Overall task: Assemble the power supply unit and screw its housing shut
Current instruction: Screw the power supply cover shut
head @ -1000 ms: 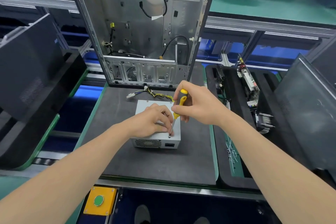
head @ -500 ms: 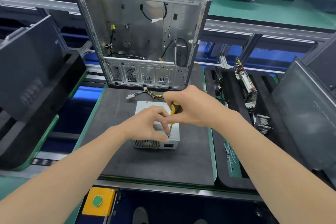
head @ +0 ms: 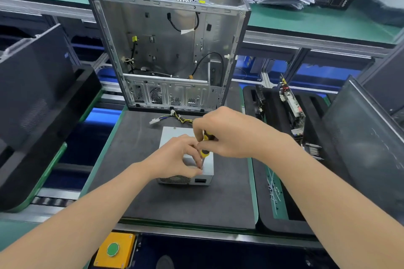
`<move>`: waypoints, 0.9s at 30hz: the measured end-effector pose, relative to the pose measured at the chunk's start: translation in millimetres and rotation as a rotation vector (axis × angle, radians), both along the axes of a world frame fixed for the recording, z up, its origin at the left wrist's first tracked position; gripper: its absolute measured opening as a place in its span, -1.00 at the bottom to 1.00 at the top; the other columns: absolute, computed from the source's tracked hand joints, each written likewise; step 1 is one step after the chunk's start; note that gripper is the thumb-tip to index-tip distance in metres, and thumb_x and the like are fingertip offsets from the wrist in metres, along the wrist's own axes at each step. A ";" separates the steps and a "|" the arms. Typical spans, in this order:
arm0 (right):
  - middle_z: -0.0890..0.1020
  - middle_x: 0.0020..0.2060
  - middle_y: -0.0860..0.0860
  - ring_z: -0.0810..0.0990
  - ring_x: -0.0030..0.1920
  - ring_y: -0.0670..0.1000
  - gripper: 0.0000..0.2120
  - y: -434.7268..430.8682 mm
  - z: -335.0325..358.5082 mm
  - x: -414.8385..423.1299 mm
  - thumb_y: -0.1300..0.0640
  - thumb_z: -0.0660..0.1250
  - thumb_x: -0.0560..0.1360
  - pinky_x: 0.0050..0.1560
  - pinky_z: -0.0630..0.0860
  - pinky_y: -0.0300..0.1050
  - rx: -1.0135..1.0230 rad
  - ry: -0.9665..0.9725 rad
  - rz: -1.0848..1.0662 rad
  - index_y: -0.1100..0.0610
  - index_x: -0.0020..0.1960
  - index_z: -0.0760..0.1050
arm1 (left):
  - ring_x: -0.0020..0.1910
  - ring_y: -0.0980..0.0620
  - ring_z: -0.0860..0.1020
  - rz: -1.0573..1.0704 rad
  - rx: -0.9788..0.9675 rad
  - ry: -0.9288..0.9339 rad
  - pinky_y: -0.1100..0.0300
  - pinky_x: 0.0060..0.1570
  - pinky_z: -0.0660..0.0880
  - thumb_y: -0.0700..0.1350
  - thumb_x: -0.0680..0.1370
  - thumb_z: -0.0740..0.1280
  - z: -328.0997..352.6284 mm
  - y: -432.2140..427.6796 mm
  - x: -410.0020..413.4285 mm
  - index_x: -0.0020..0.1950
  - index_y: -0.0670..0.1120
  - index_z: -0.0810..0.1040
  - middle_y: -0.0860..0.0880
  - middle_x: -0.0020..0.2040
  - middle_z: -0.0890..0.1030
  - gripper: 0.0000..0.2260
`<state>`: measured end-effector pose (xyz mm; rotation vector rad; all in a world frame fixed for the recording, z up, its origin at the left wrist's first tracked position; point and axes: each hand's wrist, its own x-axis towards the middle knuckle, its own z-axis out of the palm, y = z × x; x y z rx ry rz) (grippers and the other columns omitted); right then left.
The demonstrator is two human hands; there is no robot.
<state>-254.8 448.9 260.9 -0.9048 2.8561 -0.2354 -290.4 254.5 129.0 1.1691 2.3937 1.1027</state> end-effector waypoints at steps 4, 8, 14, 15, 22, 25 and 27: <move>0.37 -0.41 -0.01 0.43 -0.32 0.13 -0.48 -14.5 -11.3 0.8 -0.38 0.23 0.58 -0.42 0.14 -0.11 0.074 0.139 -0.247 0.03 -0.25 0.31 | 0.13 0.11 0.55 0.022 0.011 -0.045 0.16 0.19 0.47 -0.07 0.40 0.63 -0.2 0.1 0.8 -0.21 0.07 0.73 0.20 0.02 0.63 -0.90; 0.48 -0.36 -0.02 0.49 -0.30 0.14 -0.43 -19.3 -9.6 5.8 -0.38 0.06 0.64 -0.38 0.21 -0.07 0.146 0.284 -0.159 0.04 -0.29 0.40 | 0.13 0.11 0.57 0.027 0.003 -0.084 0.27 0.12 0.48 -0.06 0.42 0.62 -0.4 0.9 -0.5 -0.23 0.11 0.72 0.17 -0.01 0.64 -0.88; 0.57 -0.15 -0.06 0.47 -0.15 -0.01 -0.97 -5.7 4.8 1.6 0.15 0.36 0.57 -0.13 0.50 0.02 0.016 -0.076 0.102 0.05 -0.01 0.58 | 0.05 0.17 0.58 0.021 0.022 -0.038 0.35 0.06 0.45 -0.12 0.42 0.61 -2.3 0.5 -0.2 -0.17 0.06 0.75 0.24 -0.05 0.63 -0.90; 0.56 -0.20 -0.06 0.49 -0.14 0.02 -0.93 -9.1 3.2 1.5 0.05 0.37 0.60 -0.19 0.49 0.01 0.026 -0.039 0.037 0.04 0.00 0.56 | 0.06 0.14 0.59 0.012 0.023 -0.043 0.29 0.09 0.48 -0.13 0.42 0.61 -3.0 0.4 -0.7 -0.13 0.05 0.75 0.22 -0.05 0.64 -0.89; 0.33 -0.44 0.00 0.29 -0.46 0.09 -0.38 -32.4 -13.2 11.6 -0.41 0.13 0.61 -0.42 0.09 -0.08 0.136 0.245 -0.291 0.07 -0.35 0.26 | 0.12 0.19 0.55 0.061 -0.012 -0.081 0.41 0.08 0.41 -0.05 0.42 0.58 -3.9 -1.2 0.8 -0.22 0.17 0.70 0.28 0.03 0.58 -0.87; 0.48 -0.15 -0.06 0.48 -0.29 0.10 -0.71 -22.2 -1.2 14.1 -0.16 0.25 0.64 -0.36 0.30 -0.05 0.125 0.168 0.032 0.04 -0.09 0.50 | -0.06 0.27 0.58 0.039 0.030 -0.047 0.52 -0.09 0.39 -0.19 0.39 0.56 -2.5 0.9 1.1 -0.24 0.19 0.60 0.30 -0.12 0.58 -0.73; 0.49 -0.02 -0.11 0.50 -0.18 0.05 -0.94 -14.6 7.0 14.6 0.08 0.32 0.57 -0.32 0.41 -0.04 0.129 0.049 0.200 0.00 0.05 0.52 | -0.11 0.27 0.58 0.064 0.058 -0.088 0.51 -0.14 0.41 -0.20 0.38 0.56 -2.5 1.0 3.5 -0.23 0.22 0.57 0.28 -0.16 0.60 -0.68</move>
